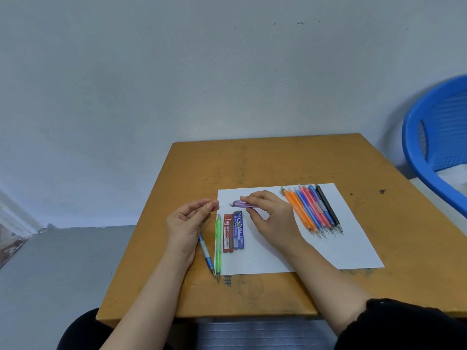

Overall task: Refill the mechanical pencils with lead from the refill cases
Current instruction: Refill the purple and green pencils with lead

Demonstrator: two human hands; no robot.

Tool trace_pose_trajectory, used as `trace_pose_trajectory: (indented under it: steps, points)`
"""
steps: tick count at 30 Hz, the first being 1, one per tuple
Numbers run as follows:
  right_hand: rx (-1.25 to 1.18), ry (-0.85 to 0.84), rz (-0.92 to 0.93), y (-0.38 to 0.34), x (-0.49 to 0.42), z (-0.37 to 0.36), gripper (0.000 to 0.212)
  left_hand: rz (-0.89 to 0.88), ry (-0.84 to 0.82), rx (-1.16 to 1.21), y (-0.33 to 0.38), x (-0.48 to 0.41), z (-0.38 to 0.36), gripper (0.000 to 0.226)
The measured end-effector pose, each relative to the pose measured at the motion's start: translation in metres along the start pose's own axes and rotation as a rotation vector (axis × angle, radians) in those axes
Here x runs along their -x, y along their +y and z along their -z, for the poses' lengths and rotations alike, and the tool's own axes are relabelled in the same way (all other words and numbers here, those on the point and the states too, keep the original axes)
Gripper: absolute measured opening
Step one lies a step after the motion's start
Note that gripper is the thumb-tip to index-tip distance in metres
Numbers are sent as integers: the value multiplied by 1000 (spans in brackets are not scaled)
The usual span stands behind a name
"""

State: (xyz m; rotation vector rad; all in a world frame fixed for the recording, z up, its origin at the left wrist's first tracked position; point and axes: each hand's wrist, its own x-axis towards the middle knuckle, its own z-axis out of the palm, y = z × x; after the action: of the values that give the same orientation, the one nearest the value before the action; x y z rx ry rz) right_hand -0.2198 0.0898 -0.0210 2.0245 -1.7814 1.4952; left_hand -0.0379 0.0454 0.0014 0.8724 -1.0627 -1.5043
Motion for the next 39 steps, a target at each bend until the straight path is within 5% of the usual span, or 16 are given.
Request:
trace_pose_trajectory:
  steps: [29,39]
  points:
    - [-39,-23,-2,-3,1,1,30,-84,16,-103,-2,1,0,11]
    - [-90,-79,48,-7,2,1,30,-218,-14,-342,-4,5,-4,10]
